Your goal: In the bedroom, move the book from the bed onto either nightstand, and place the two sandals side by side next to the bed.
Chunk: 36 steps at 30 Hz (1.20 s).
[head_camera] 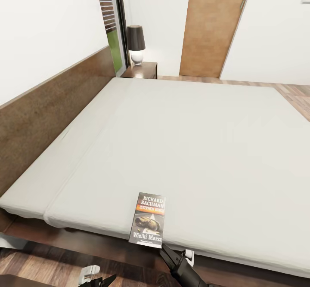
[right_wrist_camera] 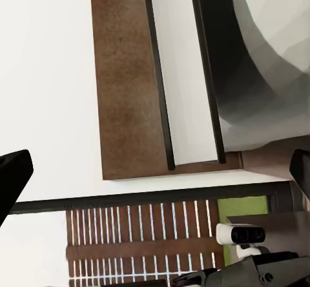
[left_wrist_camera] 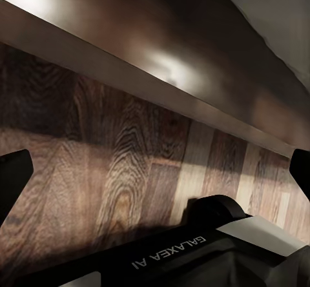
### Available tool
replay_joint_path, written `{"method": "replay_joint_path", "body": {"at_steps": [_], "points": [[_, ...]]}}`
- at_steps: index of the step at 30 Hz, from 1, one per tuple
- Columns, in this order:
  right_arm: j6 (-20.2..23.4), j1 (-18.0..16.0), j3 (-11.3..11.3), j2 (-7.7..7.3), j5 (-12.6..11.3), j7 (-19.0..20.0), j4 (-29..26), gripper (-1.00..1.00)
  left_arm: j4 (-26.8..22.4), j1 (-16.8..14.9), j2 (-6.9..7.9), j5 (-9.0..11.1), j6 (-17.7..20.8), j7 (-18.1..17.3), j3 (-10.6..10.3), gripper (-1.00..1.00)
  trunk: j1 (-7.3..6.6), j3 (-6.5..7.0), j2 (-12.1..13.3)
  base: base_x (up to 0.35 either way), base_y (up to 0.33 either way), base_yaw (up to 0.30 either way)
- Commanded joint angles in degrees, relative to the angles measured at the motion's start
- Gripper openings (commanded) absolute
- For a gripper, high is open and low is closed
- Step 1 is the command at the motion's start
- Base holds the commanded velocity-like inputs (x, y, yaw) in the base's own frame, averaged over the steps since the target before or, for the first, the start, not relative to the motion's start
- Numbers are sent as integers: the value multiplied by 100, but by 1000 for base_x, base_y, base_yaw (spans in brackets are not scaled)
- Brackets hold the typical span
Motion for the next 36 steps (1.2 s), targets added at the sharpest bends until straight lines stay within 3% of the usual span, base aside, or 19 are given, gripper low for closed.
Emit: {"method": "replay_joint_path", "body": {"at_steps": [1,36], "points": [[-2,-5,-14,-1,-61,14,-8,100,5,-3,1,25,-50,-6,-49,100,-1,-3,-1,0,0,0],[-2,-8,-14,3,-61,15,-7,100,5,-3,1,25,-76,3,-49,100,-1,-3,-1,-7,0,0]]}}
